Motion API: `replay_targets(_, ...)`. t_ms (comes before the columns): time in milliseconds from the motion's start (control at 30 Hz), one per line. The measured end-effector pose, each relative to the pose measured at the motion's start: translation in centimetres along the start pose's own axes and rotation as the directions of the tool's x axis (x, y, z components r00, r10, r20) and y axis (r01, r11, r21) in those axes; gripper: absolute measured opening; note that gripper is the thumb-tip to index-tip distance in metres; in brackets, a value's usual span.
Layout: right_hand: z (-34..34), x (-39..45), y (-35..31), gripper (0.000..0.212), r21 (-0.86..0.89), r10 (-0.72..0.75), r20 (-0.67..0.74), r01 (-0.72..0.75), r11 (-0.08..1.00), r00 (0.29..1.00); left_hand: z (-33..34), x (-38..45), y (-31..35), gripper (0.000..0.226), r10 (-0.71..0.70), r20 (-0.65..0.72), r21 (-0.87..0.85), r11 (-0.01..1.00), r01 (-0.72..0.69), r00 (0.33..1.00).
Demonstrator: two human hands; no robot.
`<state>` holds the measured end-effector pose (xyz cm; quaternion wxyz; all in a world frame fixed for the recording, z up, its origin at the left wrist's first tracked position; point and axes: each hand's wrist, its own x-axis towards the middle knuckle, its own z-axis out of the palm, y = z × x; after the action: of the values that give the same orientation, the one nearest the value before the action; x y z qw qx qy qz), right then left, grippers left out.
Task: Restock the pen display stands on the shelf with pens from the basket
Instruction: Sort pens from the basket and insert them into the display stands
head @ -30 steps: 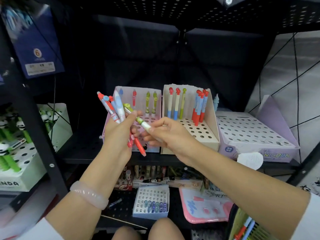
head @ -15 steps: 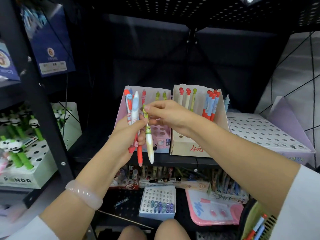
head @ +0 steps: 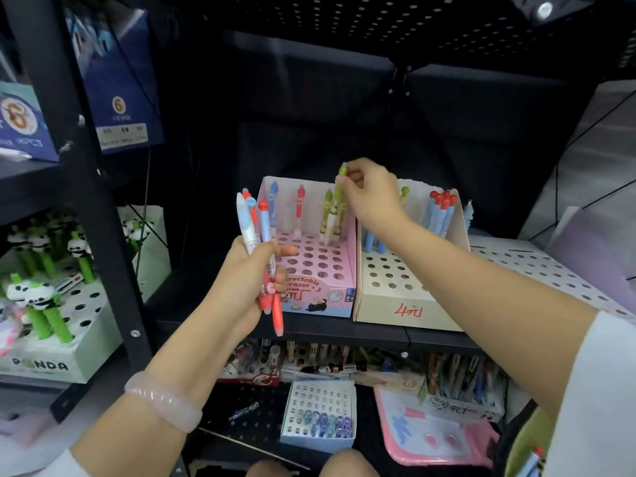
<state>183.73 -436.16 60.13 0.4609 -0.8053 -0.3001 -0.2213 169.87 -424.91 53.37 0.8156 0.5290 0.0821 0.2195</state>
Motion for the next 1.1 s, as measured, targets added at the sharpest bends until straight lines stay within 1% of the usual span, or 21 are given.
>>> replay_targets(67, 0.6, -0.2, 0.3, 0.017, 0.003, 0.027, 0.032, -0.027, 1.000, 0.999, -0.4, 0.0, -0.1, 0.014, 0.000, 0.010, -0.017, 1.000, 0.000, 1.000)
replay_targets(133, 1.1, -0.3, 0.6, 0.019, -0.049, 0.061, 0.088, -0.057, 0.997, 0.994, -0.7, 0.0, -0.1, 0.012, 0.006, 0.025, -0.021, 1.000, -0.005, 1.000)
replay_targets(233, 1.5, -0.3, 0.7, 0.019, -0.183, 0.134, 0.198, -0.098, 0.978, 0.971, -1.0, -0.1, -0.2, 0.011, 0.013, 0.034, -0.012, 1.000, -0.013, 0.999)
replay_targets(300, 1.8, 0.0, 0.4, 0.018, -0.318, 0.190, 0.245, -0.106, 0.942, 0.951, -1.0, -0.2, -0.2, 0.010, 0.012, 0.027, -0.008, 1.000, -0.011, 1.000)
replay_targets(367, 2.1, 0.2, -0.3, 0.025, -0.456, 0.243, 0.251, -0.106, 0.883, 0.937, -1.0, -0.4, -0.1, 0.010, 0.011, 0.028, 0.008, 1.000, -0.011, 1.000)
replay_targets(400, 2.1, 0.1, -0.6, 0.029, -0.496, 0.257, 0.245, -0.107, 0.862, 0.935, -1.0, -0.5, -0.2, 0.009, 0.012, 0.032, 0.020, 1.000, -0.012, 0.999)
replay_targets(433, 2.1, 0.1, -0.8, 0.027, -0.500, 0.256, 0.235, -0.110, 0.859, 0.938, -1.0, -0.6, -0.1, 0.010, 0.013, 0.035, 0.033, 0.999, -0.014, 0.999)
replay_targets(500, 1.9, -0.2, -0.8, 0.014, -0.434, 0.219, 0.200, -0.114, 0.894, 0.955, -1.0, -0.7, -0.1, 0.012, 0.008, 0.037, 0.050, 0.999, -0.010, 0.999)
replay_targets(567, 1.5, -0.8, -1.2, 0.024, -0.340, 0.129, 0.124, -0.080, 0.937, 0.984, -0.9, -0.9, -0.1, 0.013, 0.004, 0.041, 0.055, 0.998, -0.006, 0.999)
replay_targets(600, 1.3, -1.2, -1.5, 0.023, -0.269, 0.087, 0.114, -0.053, 0.962, 0.990, -0.8, -1.0, 0.0, 0.013, 0.005, 0.043, 0.055, 0.998, -0.007, 0.999)
replay_targets(633, 1.1, -1.7, -2.0, 0.019, -0.175, 0.065, 0.147, -0.039, 0.984, 0.987, -0.6, -1.1, 0.0, 0.012, 0.008, 0.046, 0.052, 0.999, -0.010, 0.999)
replay_targets(667, 1.1, -2.2, -2.4, 0.017, -0.071, 0.072, 0.232, -0.057, 0.996, 0.970, -0.3, -1.1, 0.0, 0.011, 0.011, 0.048, 0.044, 0.999, -0.013, 0.999)
replay_targets(700, 1.0, -2.9, -2.8, 0.019, 0.014, 0.096, 0.339, -0.107, 0.994, 0.936, 0.0, -1.2, 0.0, 0.011, 0.015, 0.050, 0.033, 0.999, -0.017, 0.999)
replay_targets(767, 0.7, -4.2, -3.3, 0.024, 0.102, 0.140, 0.524, -0.225, 0.969, 0.840, 0.6, -1.4, 0.0, 0.012, 0.026, 0.052, 0.024, 0.999, -0.027, 0.998)
replay_targets(800, 0.6, -4.7, -3.3, 0.025, 0.135, 0.139, 0.572, -0.259, 0.956, 0.809, 1.0, -1.6, 0.0, 0.012, 0.031, 0.052, 0.026, 0.999, -0.033, 0.998)
replay_targets(833, 0.4, -5.1, -3.2, 0.025, 0.171, 0.127, 0.589, -0.276, 0.946, 0.798, 1.3, -1.7, 0.0, 0.012, 0.034, 0.052, 0.027, 0.999, -0.035, 0.998)
replay_targets(900, -0.1, -5.6, -3.0, 0.025, 0.219, 0.100, 0.556, -0.261, 0.940, 0.825, 2.1, -2.0, -0.1, 0.012, 0.029, 0.054, 0.014, 0.999, -0.030, 0.998)
replay_targets(1000, -1.3, -5.9, -2.4, 0.024, 0.235, 0.102, 0.468, -0.235, 0.943, 0.878, 3.3, -2.2, -0.4, 0.015, 0.005, 0.056, -0.018, 1.000, -0.004, 0.998)
replay_targets(1033, -1.9, -5.8, -2.1, 0.024, 0.260, 0.121, 0.425, -0.249, 0.933, 0.897, 3.7, -2.2, -0.5, 0.016, -0.008, 0.060, -0.010, 1.000, 0.008, 0.998)
replay_targets(1100, -3.7, -5.1, -1.2, 0.025, 0.356, 0.206, 0.304, -0.311, 0.881, 0.930, 4.4, -2.4, -0.8, 0.017, -0.033, 0.080, 0.030, 0.999, 0.031, 0.996)
